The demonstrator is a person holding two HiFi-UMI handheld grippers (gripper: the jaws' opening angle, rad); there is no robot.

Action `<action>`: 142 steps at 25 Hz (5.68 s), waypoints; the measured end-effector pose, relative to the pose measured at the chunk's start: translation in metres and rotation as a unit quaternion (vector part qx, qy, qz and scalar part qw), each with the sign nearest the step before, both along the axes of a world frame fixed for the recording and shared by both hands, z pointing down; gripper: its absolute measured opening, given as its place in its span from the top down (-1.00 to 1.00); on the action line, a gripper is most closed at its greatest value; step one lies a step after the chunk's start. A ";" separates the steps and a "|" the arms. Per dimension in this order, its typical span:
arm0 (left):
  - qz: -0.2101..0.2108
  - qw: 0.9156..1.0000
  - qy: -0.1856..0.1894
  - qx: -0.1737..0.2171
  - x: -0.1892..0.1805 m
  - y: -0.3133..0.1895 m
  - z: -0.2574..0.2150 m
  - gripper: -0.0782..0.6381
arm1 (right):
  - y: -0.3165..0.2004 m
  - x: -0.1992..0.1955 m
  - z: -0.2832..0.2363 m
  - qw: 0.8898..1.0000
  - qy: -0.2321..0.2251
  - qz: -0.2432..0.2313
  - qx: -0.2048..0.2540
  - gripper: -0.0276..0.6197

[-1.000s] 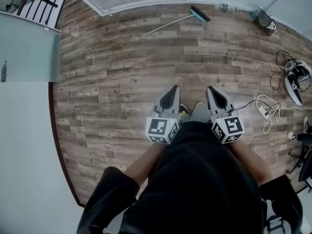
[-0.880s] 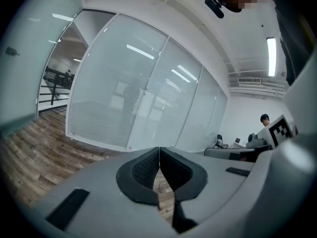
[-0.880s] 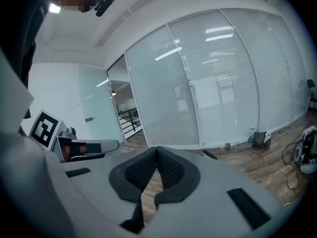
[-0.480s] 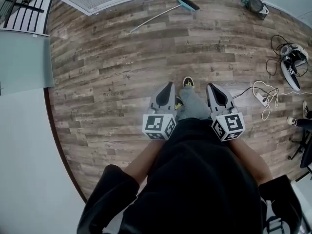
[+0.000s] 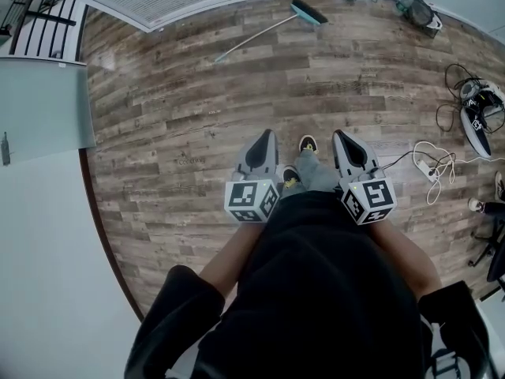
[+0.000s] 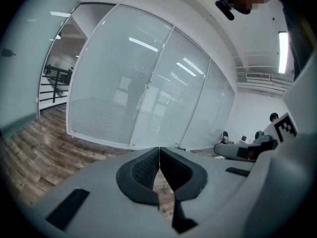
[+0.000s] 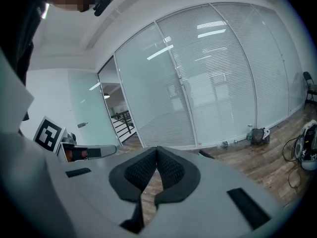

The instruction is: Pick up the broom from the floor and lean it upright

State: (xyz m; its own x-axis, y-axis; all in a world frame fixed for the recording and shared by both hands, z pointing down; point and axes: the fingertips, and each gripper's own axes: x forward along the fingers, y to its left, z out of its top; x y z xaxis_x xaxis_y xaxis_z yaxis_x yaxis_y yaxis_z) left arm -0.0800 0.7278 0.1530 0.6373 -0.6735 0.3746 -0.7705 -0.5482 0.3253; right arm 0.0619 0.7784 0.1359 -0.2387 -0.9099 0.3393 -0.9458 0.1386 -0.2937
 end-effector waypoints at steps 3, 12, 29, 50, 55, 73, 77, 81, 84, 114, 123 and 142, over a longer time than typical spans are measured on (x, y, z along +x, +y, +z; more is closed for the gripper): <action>0.005 1.000 -0.013 0.003 0.011 -0.013 -0.001 0.72 | -0.017 0.012 0.003 1.000 -0.020 0.007 -0.001 0.87; 0.021 0.998 -0.063 0.024 0.028 -0.034 -0.008 0.72 | -0.046 0.028 0.012 0.999 -0.052 0.001 -0.001 0.87; 0.040 0.997 -0.059 0.013 0.032 -0.086 -0.001 0.72 | -0.096 0.035 0.023 0.999 -0.038 0.019 -0.020 0.87; 0.012 0.999 -0.029 -0.030 -0.018 -0.195 0.026 0.72 | -0.195 -0.011 0.040 0.998 0.018 -0.030 -0.061 0.87; 0.014 0.999 -0.032 -0.030 -0.009 -0.216 0.029 0.72 | -0.218 0.001 0.040 0.998 0.015 -0.026 -0.056 0.87; -0.006 0.998 -0.067 -0.009 0.064 -0.329 0.015 0.72 | -0.345 0.085 0.045 0.998 -0.039 -0.025 -0.041 0.87; -0.014 0.997 -0.074 -0.018 0.065 -0.331 0.018 0.72 | -0.348 0.091 0.052 0.997 -0.054 -0.019 -0.053 0.87; -0.010 0.997 -0.077 -0.020 0.070 -0.334 0.017 0.72 | -0.352 0.090 0.051 0.996 -0.063 -0.020 -0.053 0.87; -0.009 0.996 -0.080 -0.025 0.068 -0.338 0.021 0.72 | -0.358 0.090 0.052 0.996 -0.064 -0.018 -0.053 0.87; 0.061 0.994 -0.052 0.074 0.051 -0.510 -0.013 0.72 | -0.509 0.033 0.035 0.998 0.012 -0.055 -0.039 0.87; 0.066 0.995 -0.021 0.075 0.070 -0.550 -0.015 0.72 | -0.552 0.056 0.036 0.998 0.001 -0.049 -0.040 0.87; 0.092 0.990 -0.071 0.077 0.148 -0.614 -0.019 0.72 | -0.620 0.138 0.047 0.997 -0.061 -0.022 -0.031 0.87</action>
